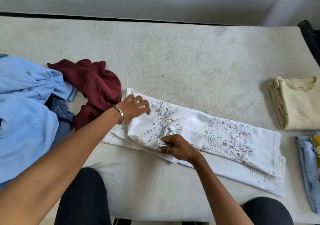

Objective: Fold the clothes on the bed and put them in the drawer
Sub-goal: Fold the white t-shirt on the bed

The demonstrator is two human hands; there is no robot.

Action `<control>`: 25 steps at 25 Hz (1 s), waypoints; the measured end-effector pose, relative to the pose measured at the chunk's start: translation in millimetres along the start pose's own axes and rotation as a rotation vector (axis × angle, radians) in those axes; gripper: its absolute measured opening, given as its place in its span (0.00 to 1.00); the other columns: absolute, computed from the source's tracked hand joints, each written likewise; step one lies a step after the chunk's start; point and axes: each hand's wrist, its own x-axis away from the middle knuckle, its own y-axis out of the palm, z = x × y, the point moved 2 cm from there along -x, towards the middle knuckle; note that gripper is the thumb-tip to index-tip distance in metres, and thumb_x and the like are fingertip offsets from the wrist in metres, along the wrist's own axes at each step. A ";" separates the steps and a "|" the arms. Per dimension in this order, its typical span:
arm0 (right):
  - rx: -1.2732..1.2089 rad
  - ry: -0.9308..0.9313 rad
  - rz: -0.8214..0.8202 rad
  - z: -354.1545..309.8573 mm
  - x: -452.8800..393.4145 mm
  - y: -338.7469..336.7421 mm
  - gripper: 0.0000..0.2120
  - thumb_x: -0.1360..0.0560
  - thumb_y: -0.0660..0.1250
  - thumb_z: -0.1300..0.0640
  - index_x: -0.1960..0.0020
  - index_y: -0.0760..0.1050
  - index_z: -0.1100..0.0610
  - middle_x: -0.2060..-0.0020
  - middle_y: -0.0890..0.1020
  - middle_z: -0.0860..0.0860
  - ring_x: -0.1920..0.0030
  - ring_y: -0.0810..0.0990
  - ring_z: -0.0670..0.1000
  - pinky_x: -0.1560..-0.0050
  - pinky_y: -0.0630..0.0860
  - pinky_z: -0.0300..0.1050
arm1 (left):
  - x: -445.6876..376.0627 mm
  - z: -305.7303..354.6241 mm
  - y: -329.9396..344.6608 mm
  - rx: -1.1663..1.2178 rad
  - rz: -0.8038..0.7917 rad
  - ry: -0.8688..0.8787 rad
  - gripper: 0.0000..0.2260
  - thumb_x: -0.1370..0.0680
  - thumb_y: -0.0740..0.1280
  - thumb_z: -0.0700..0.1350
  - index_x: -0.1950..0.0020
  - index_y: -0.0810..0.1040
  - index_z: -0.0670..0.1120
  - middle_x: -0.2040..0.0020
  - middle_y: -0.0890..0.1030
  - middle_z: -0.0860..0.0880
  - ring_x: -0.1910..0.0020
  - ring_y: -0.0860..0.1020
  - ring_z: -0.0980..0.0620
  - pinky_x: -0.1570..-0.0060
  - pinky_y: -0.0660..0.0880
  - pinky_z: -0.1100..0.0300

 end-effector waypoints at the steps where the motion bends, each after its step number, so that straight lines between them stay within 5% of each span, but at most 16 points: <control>1: 0.004 0.001 0.049 2.3 -1.9 1.9 0.15 0.29 0.74 0.47 0.63 0.78 0.58 0.70 0.72 0.53 0.66 0.69 0.47 0.61 0.68 0.48 | 1.2 10.5 3.7 -0.013 -0.042 0.095 0.30 0.30 0.67 0.40 0.32 0.64 0.58 0.31 0.63 0.54 0.32 0.63 0.47 0.36 0.61 0.49; 4: -0.038 -0.058 0.163 -7.8 0.8 3.7 0.16 0.28 0.73 0.49 0.55 0.80 0.62 0.65 0.79 0.52 0.64 0.74 0.53 0.59 0.71 0.50 | 12.7 13.2 21.5 -0.021 -0.145 0.117 0.33 0.33 0.70 0.48 0.31 0.61 0.60 0.31 0.63 0.53 0.36 0.66 0.49 0.37 0.61 0.50; 8: 0.092 -0.191 0.071 -32.3 6.8 9.7 0.10 0.24 0.70 0.60 0.44 0.81 0.60 0.49 0.85 0.51 0.46 0.82 0.47 0.44 0.75 0.40 | 28.9 -4.6 37.6 -0.065 -0.134 -0.049 0.34 0.30 0.65 0.60 0.25 0.56 0.62 0.24 0.58 0.53 0.27 0.61 0.49 0.29 0.53 0.43; 11: 0.305 -0.260 0.059 -41.5 -5.1 21.8 0.08 0.22 0.63 0.64 0.44 0.75 0.59 0.58 0.81 0.51 0.57 0.78 0.49 0.57 0.71 0.45 | 27.5 -12.2 36.0 0.023 -0.113 -0.196 0.25 0.22 0.59 0.52 0.25 0.60 0.60 0.24 0.60 0.57 0.24 0.56 0.55 0.27 0.47 0.43; 14: 0.350 -0.250 0.253 -45.9 -10.5 20.0 0.14 0.25 0.56 0.65 0.42 0.71 0.55 0.64 0.79 0.51 0.66 0.76 0.55 0.65 0.71 0.45 | 17.5 -20.9 26.5 0.232 -0.057 -0.278 0.22 0.24 0.58 0.43 0.30 0.69 0.58 0.29 0.68 0.60 0.28 0.64 0.58 0.27 0.49 0.48; 17: 0.005 -0.105 0.656 -36.6 -5.1 -5.9 0.11 0.22 0.56 0.66 0.48 0.71 0.53 0.69 0.77 0.47 0.72 0.75 0.48 0.72 0.73 0.43 | 10.6 -33.8 27.9 0.300 -0.071 -0.276 0.18 0.24 0.61 0.42 0.37 0.74 0.57 0.36 0.72 0.60 0.33 0.67 0.56 0.28 0.48 0.42; 20: -0.282 0.225 1.013 6.7 -10.4 -37.6 0.09 0.17 0.59 0.52 0.51 0.73 0.56 0.65 0.78 0.48 0.64 0.77 0.49 0.61 0.77 0.52 | -1.1 -43.3 28.2 0.408 -0.075 -0.419 0.12 0.22 0.63 0.48 0.39 0.74 0.57 0.40 0.75 0.57 0.31 0.64 0.52 0.29 0.45 0.35; 23: -0.310 0.408 0.895 28.9 -12.8 -47.7 0.14 0.21 0.67 0.48 0.38 0.72 0.53 0.51 0.83 0.52 0.52 0.82 0.54 0.47 0.80 0.59 | -17.4 -39.7 22.3 0.458 -0.069 -0.553 0.09 0.19 0.59 0.48 0.42 0.75 0.55 0.41 0.77 0.54 0.31 0.63 0.48 0.30 0.44 0.34; 25: -0.409 0.303 0.805 33.9 -11.1 -50.9 0.23 0.24 0.71 0.60 0.31 0.69 0.51 0.48 0.83 0.52 0.50 0.84 0.53 0.48 0.81 0.57 | -25.6 -35.2 17.8 0.367 -0.038 -0.622 0.11 0.19 0.56 0.43 0.42 0.75 0.52 0.42 0.78 0.52 0.31 0.64 0.47 0.30 0.44 0.34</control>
